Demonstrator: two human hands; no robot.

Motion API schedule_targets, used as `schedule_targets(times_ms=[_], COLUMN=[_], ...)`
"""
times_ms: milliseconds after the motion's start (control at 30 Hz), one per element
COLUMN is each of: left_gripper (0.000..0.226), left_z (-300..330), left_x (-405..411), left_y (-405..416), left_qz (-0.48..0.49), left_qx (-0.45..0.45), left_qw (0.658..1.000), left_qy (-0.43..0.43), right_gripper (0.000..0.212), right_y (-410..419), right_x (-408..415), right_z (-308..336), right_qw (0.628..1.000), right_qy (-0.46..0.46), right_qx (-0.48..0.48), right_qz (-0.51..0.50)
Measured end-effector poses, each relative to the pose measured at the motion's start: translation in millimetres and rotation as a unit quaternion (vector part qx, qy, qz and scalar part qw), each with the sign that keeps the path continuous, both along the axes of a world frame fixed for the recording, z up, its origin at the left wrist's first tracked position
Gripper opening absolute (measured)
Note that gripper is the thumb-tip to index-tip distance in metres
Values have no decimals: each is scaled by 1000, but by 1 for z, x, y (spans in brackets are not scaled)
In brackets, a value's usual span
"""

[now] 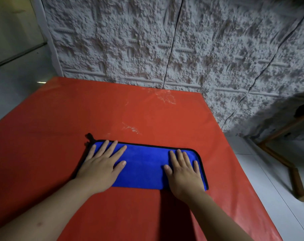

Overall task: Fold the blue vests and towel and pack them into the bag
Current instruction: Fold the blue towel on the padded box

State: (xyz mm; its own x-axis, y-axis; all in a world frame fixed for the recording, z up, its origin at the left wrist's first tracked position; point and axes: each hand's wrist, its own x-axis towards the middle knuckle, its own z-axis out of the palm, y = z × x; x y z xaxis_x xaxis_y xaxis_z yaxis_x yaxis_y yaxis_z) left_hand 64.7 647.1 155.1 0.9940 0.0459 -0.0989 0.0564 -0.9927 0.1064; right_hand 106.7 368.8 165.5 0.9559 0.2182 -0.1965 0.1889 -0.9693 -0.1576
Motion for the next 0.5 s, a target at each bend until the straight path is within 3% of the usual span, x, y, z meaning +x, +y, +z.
schedule_targets(times_ms=[100, 233, 367, 500], left_gripper=[69, 63, 68, 61], left_z=[0, 2, 21, 31], left_x=[3, 3, 2, -8], left_y=[6, 14, 8, -36], left_qz=[53, 121, 188, 57], left_qx=[16, -14, 5, -26], left_qw=[998, 992, 982, 998], left_qy=[1, 9, 35, -14], right_gripper=[72, 73, 62, 29], right_y=[-13, -21, -36, -39], right_x=[1, 1, 10, 7], right_z=[0, 5, 32, 43], right_qw=[997, 993, 950, 951], right_qy=[-6, -3, -78, 6], right_qx=[6, 53, 166, 103], right_qz=[-80, -108, -253, -291])
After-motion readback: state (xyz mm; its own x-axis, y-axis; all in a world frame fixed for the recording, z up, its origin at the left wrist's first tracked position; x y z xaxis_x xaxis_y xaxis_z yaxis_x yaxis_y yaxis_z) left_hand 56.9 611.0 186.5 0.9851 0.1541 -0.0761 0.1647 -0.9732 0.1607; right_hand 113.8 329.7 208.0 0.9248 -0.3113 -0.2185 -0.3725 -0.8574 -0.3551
